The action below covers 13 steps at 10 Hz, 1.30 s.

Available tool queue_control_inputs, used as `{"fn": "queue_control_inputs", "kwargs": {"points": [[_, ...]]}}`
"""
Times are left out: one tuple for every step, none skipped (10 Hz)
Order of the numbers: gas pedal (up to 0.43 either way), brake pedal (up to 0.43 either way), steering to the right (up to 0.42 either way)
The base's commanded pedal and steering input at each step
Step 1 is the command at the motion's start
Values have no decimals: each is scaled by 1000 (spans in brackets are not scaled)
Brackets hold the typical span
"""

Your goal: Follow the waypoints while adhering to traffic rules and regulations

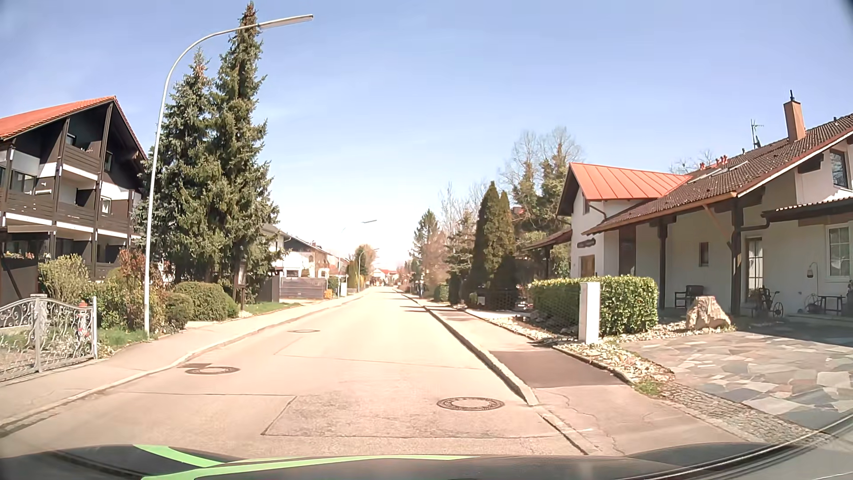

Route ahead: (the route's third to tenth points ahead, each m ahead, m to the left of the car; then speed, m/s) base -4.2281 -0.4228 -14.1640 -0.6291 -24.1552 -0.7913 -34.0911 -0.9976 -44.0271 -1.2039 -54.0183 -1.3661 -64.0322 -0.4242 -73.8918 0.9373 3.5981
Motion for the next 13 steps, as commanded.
{"fn": "queue_control_inputs", "kwargs": {"points": [[0,0,26],[0,0,17],[0,0,2],[0,0,-11],[0,0,-28],[0,0,-44],[0,0,-62],[0,43,-79],[0,73,-91],[0,91,-106],[0,110,-116],[0,116,-123],[0,128,-132]]}}
